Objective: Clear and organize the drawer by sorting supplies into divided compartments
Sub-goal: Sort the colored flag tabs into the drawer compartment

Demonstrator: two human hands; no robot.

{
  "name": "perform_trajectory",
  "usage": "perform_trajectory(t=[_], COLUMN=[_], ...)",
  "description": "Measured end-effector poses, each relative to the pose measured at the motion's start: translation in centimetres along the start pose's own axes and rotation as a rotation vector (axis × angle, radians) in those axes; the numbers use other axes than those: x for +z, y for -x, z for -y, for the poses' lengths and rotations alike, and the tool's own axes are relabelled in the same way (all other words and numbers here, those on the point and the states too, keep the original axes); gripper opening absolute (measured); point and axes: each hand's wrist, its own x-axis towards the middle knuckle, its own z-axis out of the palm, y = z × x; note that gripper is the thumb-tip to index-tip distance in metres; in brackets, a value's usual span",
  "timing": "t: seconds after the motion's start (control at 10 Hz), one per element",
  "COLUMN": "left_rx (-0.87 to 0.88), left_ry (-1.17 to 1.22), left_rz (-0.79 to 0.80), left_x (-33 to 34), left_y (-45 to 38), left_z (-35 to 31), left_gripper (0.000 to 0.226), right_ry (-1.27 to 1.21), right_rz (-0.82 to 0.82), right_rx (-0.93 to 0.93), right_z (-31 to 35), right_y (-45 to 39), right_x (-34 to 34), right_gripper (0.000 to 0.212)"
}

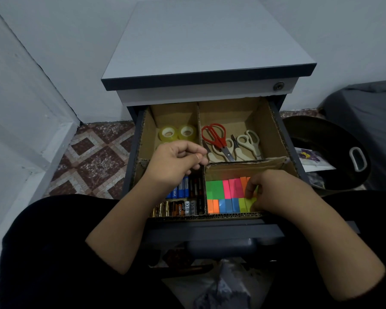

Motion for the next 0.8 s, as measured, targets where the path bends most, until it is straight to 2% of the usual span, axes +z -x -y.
perform_trajectory(t=[0.8], left_rx=[0.002], left_ry=[-0.013], left_rz=[0.003], left_x=[-0.07], left_y=[-0.07], left_z=[0.10], left_gripper=[0.017], right_ry=[-0.019], right_rz=[-0.004], right_rx=[0.005], right_z=[-0.02], right_y=[0.29], right_x=[-0.35], right_gripper=[0.020])
